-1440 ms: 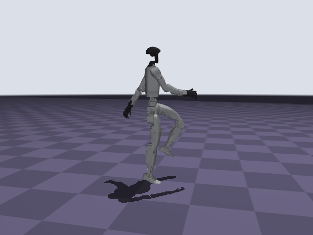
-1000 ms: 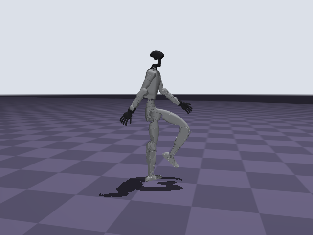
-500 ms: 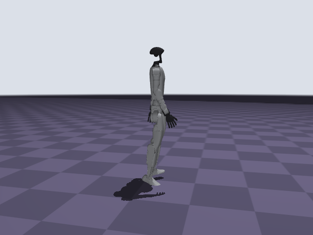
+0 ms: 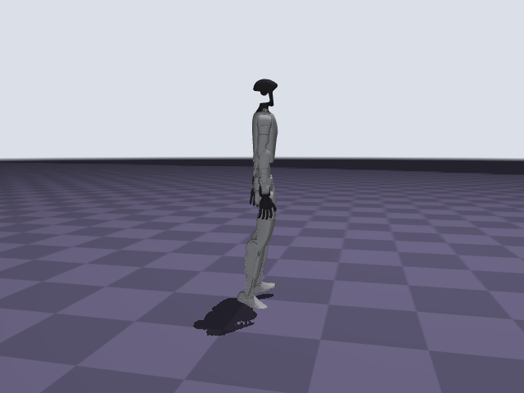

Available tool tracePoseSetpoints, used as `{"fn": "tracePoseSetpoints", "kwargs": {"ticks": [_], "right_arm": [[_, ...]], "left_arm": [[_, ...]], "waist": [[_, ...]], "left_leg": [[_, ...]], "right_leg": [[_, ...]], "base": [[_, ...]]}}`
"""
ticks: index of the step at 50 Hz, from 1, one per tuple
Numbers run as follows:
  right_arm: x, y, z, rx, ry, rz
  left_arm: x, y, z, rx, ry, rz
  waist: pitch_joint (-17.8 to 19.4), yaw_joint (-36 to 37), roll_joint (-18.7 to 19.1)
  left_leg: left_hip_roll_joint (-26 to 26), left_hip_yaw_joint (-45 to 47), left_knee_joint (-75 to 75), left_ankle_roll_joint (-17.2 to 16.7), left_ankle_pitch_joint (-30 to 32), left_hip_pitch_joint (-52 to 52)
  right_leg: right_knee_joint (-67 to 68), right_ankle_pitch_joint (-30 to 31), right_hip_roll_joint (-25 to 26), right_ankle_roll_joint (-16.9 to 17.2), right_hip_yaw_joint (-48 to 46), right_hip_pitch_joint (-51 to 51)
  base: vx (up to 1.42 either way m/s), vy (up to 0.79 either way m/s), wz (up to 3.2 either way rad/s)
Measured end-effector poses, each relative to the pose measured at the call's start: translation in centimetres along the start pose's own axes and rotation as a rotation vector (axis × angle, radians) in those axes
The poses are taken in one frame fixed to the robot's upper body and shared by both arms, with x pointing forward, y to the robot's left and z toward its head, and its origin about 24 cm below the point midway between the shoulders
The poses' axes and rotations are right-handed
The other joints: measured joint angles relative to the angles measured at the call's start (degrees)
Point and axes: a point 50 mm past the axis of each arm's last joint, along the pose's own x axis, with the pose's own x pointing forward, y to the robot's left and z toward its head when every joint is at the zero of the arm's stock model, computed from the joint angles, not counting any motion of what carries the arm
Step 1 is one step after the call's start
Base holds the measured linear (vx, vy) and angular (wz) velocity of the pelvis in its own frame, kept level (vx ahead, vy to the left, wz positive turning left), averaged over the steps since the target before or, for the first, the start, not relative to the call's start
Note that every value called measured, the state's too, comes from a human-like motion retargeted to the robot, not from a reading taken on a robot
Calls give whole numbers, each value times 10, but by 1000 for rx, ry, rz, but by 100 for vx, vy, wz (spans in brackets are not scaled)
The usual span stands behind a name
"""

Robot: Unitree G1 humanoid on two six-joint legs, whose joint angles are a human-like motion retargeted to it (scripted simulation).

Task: In place motions

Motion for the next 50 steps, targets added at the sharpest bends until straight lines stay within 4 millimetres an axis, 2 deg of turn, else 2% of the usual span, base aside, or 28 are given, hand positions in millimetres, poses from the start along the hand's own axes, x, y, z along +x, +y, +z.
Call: {"fn": "tracePoseSetpoints", "kwargs": {"ticks": [5, 9, 17, 23, 30, 35, 50], "right_arm": [[-3, 2, -23, 43, 88, -43], [-4, 2, -30, 76, 101, -72], [-2, -4, -20, 52, 108, -44], [0, -3, 0, 28, 63, 42], [1, 0, 12, -23, 12, 84], [1, 2, 10, -59, 18, 80], [-2, -3, -17, -52, 125, 84]], "left_arm": [[-1, 3, 3, 40, 4, 0], [-1, 5, -2, 39, 23, -4], [-2, 4, -6, 17, 55, -29], [-2, 8, 3, 81, 55, -15], [-1, 7, 6, 132, 74, -15], [0, 3, 5, 132, 75, -19], [-2, 6, -7, 156, 119, -14]], "waist": [[2, -1, 2], [-4, -6, 2], [-6, -19, 7], [-1, -21, 5], [-2, -20, 3], [-7, -17, 4], [-6, -20, 8]], "left_leg": [[4, 7, 1, -4, 0, 3], [8, 11, 3, -6, 0, 3], [15, 22, 1, -10, 0, 6], [18, 21, 6, -12, 1, 5], [22, 17, 12, -14, 3, 3], [24, 15, 13, -15, 4, 1], [30, 12, 17, -18, 9, -1]], "right_leg": [[0, -2, 4, -5, 6, -2], [0, -3, 7, -9, 12, -5], [2, -7, 14, -17, 28, -13], [7, -15, 16, -20, 34, -16], [8, -21, 17, -24, 32, -15], [7, -23, 19, -27, 30, -15], [3, -27, 21, -36, 14, -10]], "base": [[-3, -4, -19], [0, -1, -4], [-2, -2, -12], [-4, -1, -4], [0, 0, 0], [0, 0, 0], [0, 0, 1]]}}
